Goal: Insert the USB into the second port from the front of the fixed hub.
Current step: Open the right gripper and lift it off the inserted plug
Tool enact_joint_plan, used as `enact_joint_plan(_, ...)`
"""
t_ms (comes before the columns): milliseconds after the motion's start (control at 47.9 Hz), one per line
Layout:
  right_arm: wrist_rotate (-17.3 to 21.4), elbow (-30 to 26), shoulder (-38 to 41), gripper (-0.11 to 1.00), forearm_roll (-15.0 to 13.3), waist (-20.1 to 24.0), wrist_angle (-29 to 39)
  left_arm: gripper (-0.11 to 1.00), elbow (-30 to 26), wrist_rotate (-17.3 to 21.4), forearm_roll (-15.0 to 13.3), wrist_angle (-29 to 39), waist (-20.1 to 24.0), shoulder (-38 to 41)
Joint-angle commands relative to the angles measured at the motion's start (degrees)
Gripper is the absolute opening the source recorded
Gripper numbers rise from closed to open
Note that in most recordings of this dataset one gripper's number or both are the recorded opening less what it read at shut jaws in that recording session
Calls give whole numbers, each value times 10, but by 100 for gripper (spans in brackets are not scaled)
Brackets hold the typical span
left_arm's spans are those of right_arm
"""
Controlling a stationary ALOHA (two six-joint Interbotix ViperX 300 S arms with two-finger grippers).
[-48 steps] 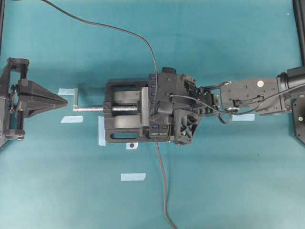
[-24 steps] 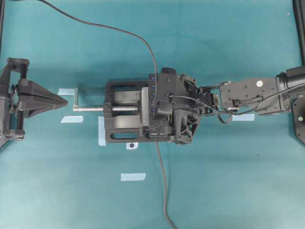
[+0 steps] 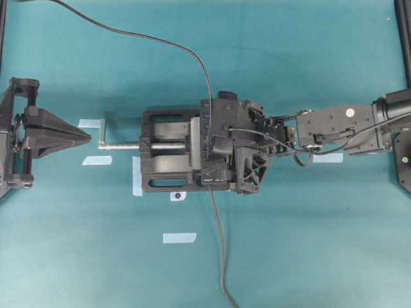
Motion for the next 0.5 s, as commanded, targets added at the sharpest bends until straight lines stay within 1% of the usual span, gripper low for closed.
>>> enact_joint_plan(0,6,-1,-27,83,1,2,-2,0,-7,0,1,-3,0,3)
enact_joint_plan(480,6,31,-99,83,1,3,18,0,-6,-1,1,-3,1,3)
